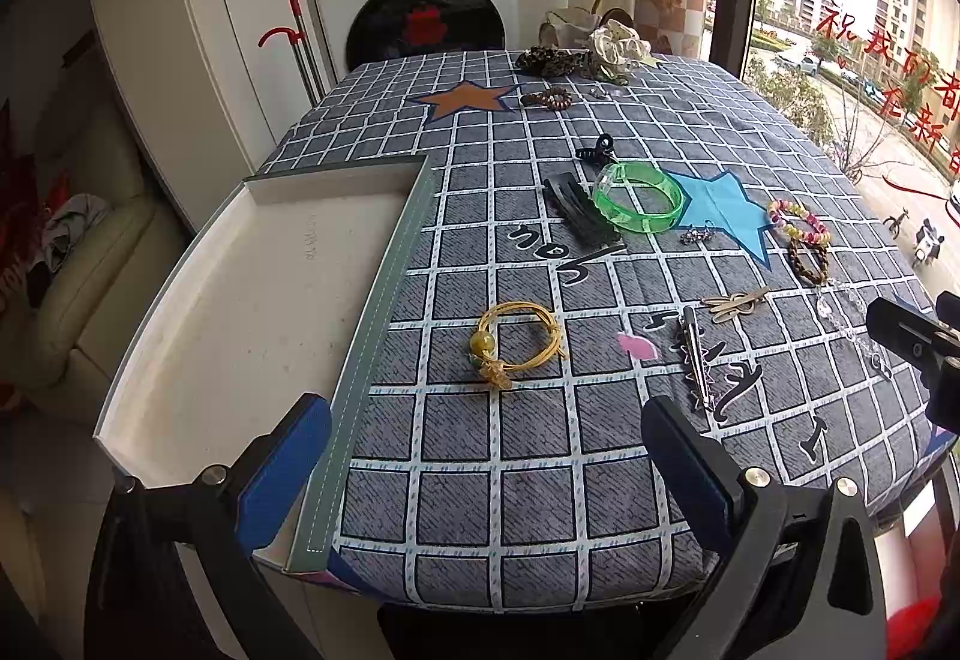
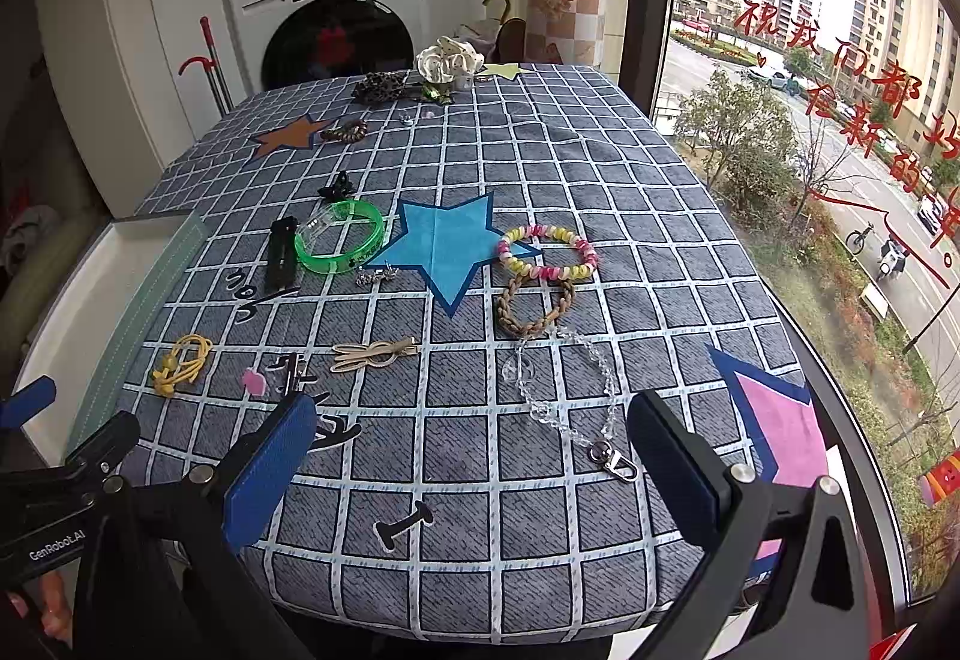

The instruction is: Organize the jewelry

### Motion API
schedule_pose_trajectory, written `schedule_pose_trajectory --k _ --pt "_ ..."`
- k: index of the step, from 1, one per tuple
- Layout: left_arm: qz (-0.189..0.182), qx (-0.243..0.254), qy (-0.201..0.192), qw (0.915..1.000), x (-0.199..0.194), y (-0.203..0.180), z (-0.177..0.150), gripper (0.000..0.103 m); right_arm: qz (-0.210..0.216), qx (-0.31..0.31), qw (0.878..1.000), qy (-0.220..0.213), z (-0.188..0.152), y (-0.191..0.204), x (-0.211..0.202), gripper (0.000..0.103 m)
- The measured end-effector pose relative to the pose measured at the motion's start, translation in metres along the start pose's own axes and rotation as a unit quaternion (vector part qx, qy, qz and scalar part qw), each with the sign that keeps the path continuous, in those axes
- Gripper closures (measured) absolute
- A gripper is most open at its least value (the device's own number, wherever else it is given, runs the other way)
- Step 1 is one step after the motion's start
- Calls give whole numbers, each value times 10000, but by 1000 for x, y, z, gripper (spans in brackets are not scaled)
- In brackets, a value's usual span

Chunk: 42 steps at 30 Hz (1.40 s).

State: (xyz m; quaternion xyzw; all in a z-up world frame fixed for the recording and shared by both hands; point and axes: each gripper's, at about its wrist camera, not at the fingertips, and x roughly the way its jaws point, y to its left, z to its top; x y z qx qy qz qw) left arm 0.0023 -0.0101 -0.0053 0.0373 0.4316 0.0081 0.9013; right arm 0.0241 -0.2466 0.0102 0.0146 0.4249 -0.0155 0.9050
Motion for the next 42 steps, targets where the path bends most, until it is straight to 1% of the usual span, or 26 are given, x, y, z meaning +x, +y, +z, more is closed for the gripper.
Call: schedule_pose_trajectory --k 33,42 --pt "56 144 115 9998 6 -13 5 0 51 15 10000 74 1 -7 6 0" --pt "-6 132 172 9998 11 -13 7 0 66 45 9999 122 1 -10 9 0"
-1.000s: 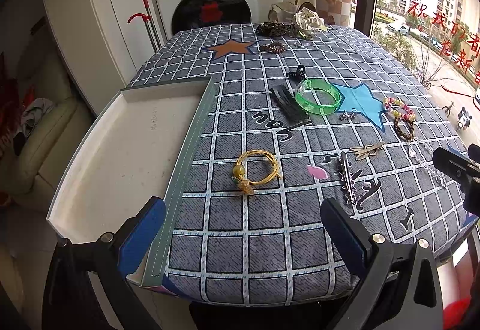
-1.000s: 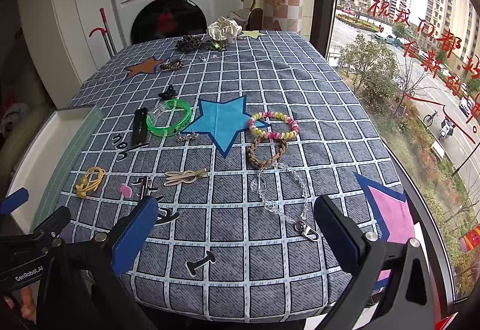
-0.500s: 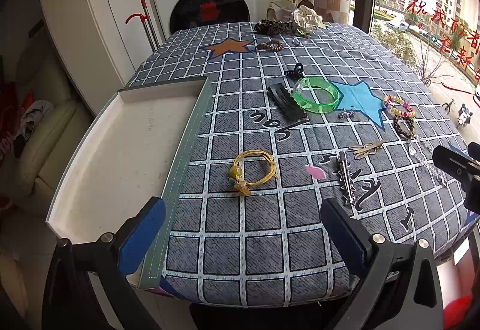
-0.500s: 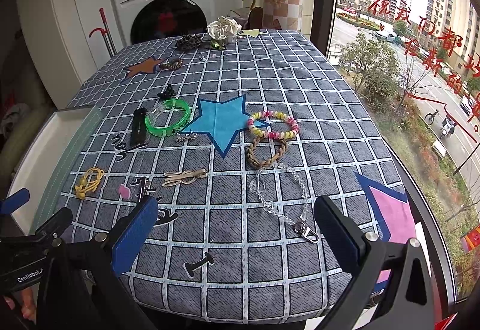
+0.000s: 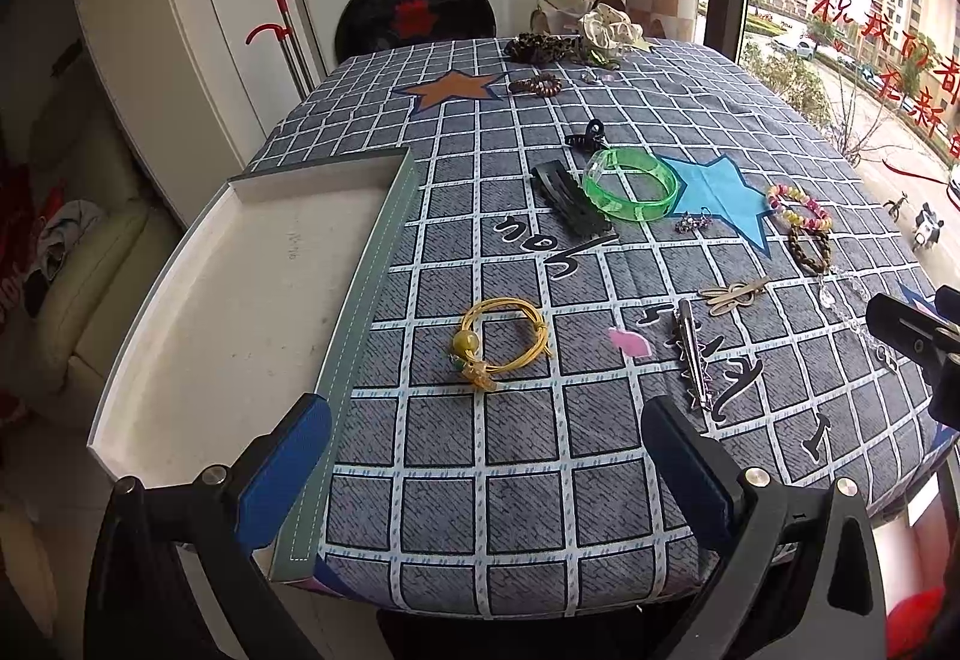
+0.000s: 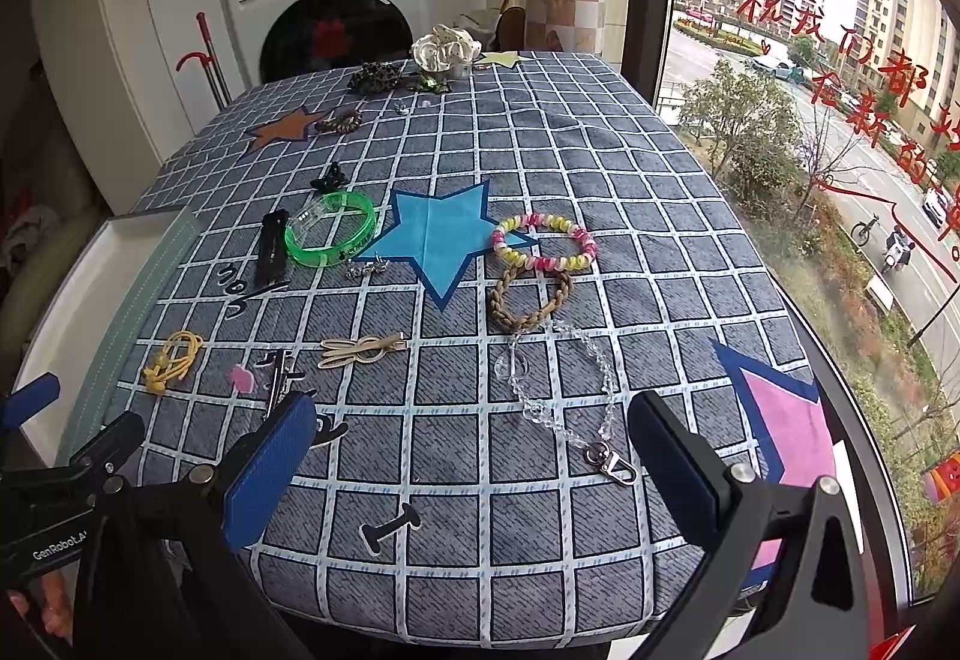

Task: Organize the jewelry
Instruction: 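Grasp the green bangle with the left tool while the right tool grasps the beaded bracelet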

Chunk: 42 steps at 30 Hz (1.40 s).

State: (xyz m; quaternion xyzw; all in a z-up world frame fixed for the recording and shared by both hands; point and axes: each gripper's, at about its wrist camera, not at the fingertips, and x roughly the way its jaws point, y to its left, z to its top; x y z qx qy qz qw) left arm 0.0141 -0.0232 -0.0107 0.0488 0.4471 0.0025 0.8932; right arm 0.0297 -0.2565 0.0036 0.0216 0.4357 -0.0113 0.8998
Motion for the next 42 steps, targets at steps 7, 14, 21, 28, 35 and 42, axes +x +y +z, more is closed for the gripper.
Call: schedule_pose_trajectory --k 7,14,21,28,35,42 --pt "-405 -46 127 9991 15 1 18 0 -2 190 9997 168 3 -18 11 0" --pt "-681 27 133 9976 35 -10 51 0 -42 381 9990 227 24 -45 23 0" --pt "-758 228 138 9968 60 -25 92 2 -112 434 9987 253 52 -65 42 2" --pt "-955 577 180 9936 92 -49 133 19 -80 481 9979 415 77 -80 72 15" --pt "-1179 947 429 9876 131 -71 153 39 -96 497 9959 744 93 -92 116 33" --pt "-1283 1144 724 9825 156 -85 151 57 -263 166 9952 930 95 -88 142 42"
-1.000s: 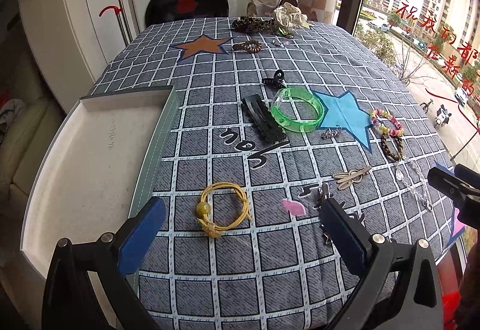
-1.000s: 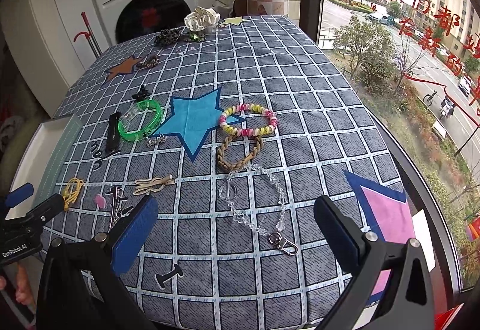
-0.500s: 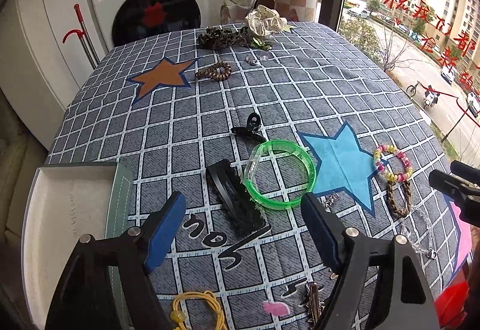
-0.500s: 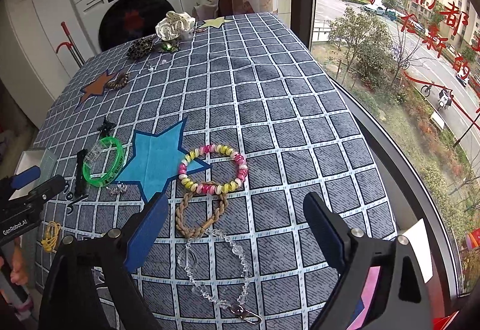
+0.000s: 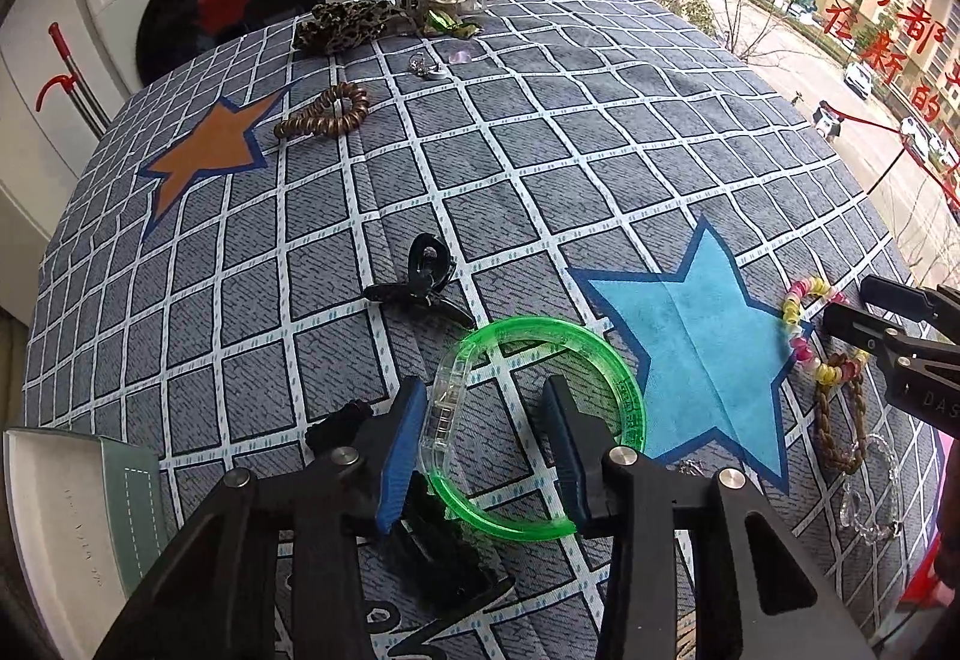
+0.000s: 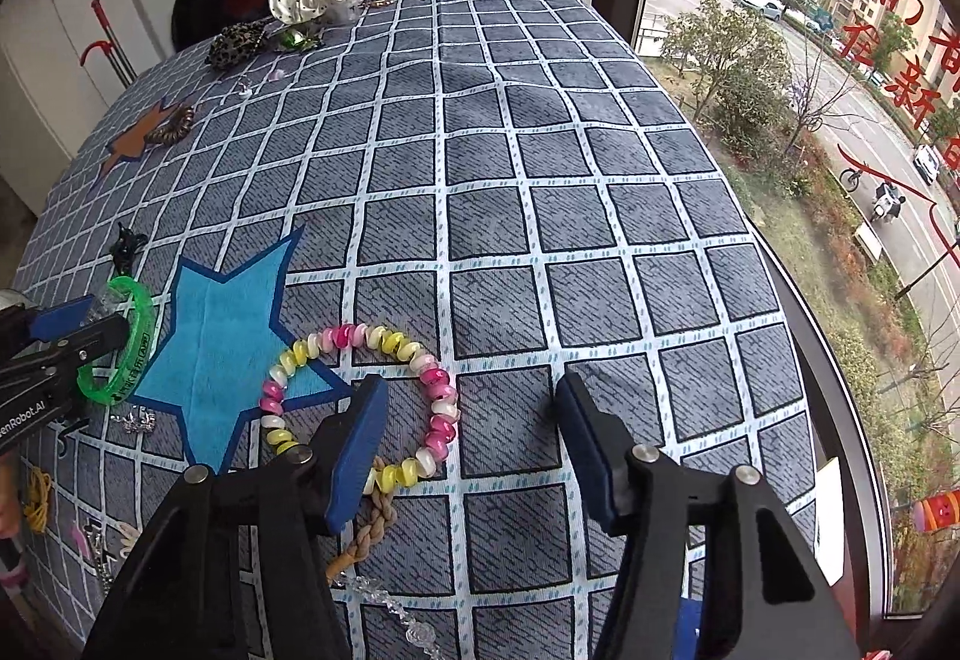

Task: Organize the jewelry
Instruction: 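Grasp the green bangle with the left tool while the right tool grasps the beaded bracelet, then carry both bracelets to the white tray and open both tools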

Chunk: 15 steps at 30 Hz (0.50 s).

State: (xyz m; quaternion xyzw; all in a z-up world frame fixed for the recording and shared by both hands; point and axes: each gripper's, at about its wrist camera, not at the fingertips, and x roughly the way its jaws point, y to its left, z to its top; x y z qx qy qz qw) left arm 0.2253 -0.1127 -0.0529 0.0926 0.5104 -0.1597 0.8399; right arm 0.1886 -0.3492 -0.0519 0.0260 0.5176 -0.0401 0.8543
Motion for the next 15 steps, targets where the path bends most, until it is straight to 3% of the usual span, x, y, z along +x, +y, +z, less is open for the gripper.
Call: schedule_pose_trajectory --k 2,4,5,6,7,15 --pt "-45 81 0 10000 1 -4 2 66 -88 -139 9999 -52 0 4 1 44" --pt "-59 174 -2 9998 1 -7 3 83 -53 -199 9998 -83 0 6 0 51" --pt "-84 206 -6 9998 1 -9 3 86 -40 -219 9997 -99 1 8 -1 63" --pt "-105 213 -24 9997 0 -10 3 86 -41 -241 9996 -115 1 9 -2 83" --pt "-132 219 -34 9997 0 -11 3 86 -4 -244 9996 -115 2 10 -2 91" --pt "-272 -31 -391 9989 -31 -9 -1 86 215 -33 9992 -338 -3 5 -21 93"
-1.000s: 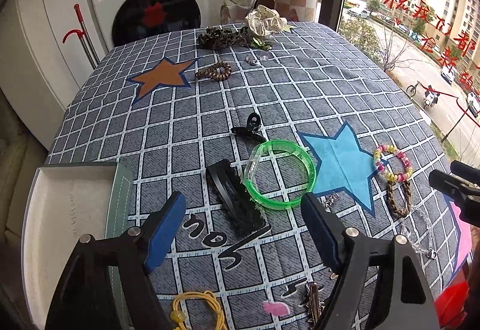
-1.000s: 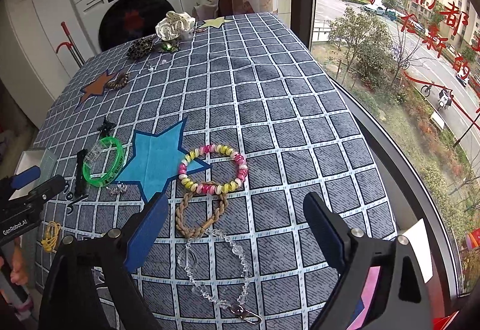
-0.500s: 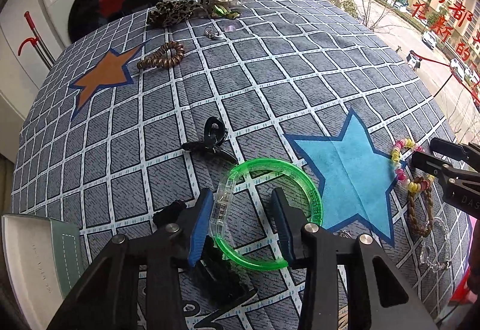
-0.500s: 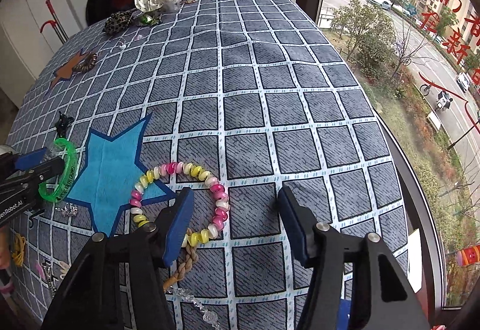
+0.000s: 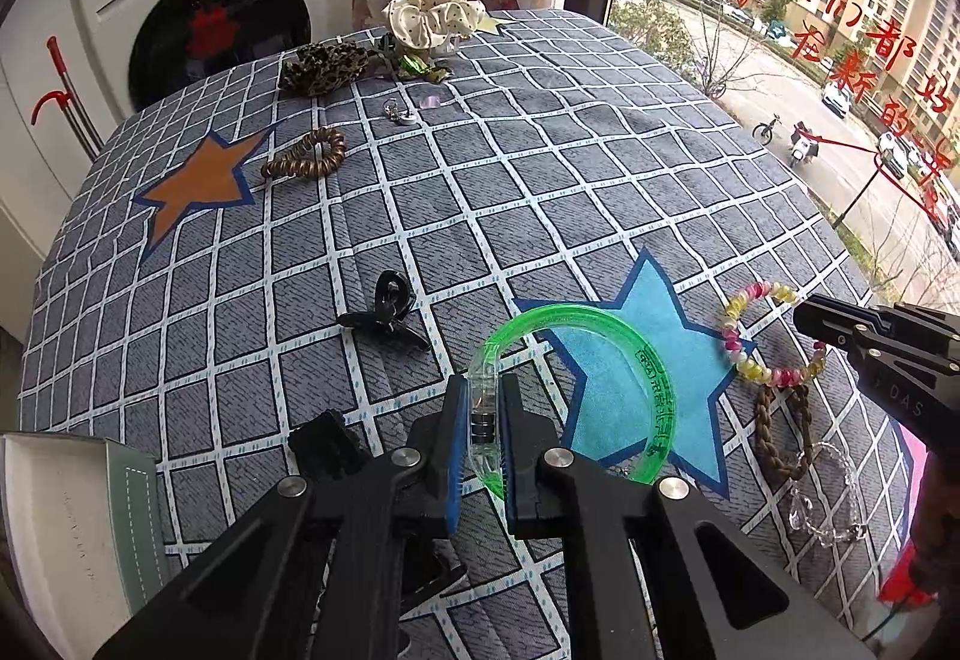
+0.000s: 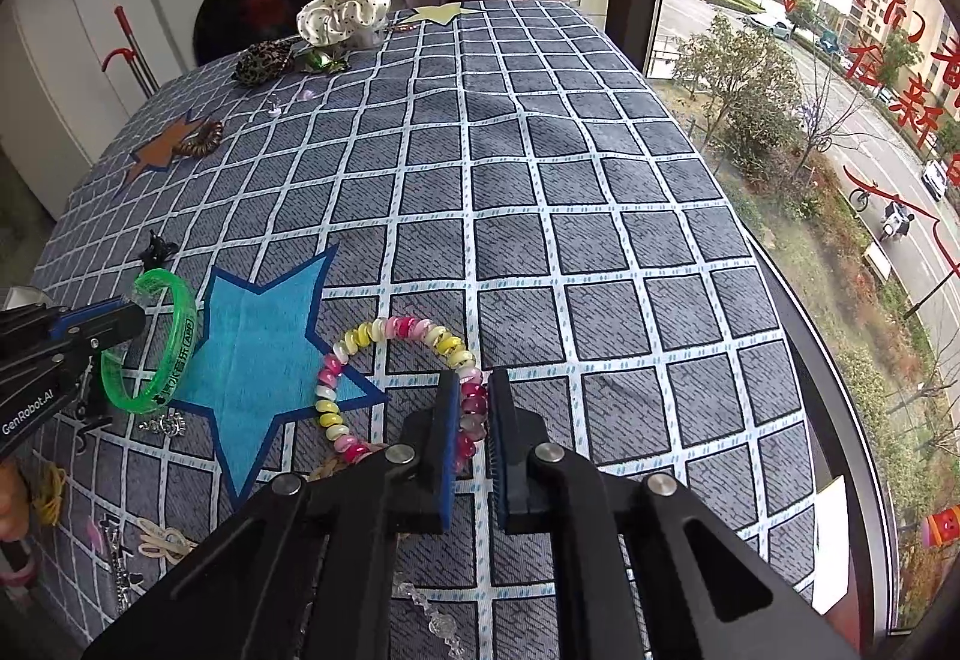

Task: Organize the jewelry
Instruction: 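Carry both bracelets to the white tray and open both tools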

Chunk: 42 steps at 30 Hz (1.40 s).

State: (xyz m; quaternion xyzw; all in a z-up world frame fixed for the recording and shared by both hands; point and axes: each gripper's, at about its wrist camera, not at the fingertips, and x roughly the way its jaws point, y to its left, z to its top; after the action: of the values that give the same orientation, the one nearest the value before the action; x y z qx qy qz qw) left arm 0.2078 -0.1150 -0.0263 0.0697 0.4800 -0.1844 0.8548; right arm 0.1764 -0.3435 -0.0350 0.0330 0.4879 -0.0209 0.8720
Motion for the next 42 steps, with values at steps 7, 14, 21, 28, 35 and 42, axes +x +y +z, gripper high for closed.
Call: schedule_pose_trajectory --k 7,14,21,28,35,42 --pt "-44 -243 -481 9985 -51 16 -11 86 159 -31 9997 -198 1 11 -32 93" --pt "193 -663 -792 9945 -100 58 -37 86 467 -243 9979 -378 8 50 -66 93" --pt "628 -1185 -960 9863 -137 121 -73 86 994 -705 9913 -501 21 123 -91 93" --pt "1167 -1781 -867 9732 -147 188 -108 86 1512 -1373 9778 -471 28 225 -92 93" --pt "1571 -2245 -509 9604 -123 239 -130 86 1777 -1964 9641 -176 25 320 -61 93" --pt "1815 -2469 -83 9519 -85 269 -133 86 1705 -2245 9593 162 22 374 -14 93"
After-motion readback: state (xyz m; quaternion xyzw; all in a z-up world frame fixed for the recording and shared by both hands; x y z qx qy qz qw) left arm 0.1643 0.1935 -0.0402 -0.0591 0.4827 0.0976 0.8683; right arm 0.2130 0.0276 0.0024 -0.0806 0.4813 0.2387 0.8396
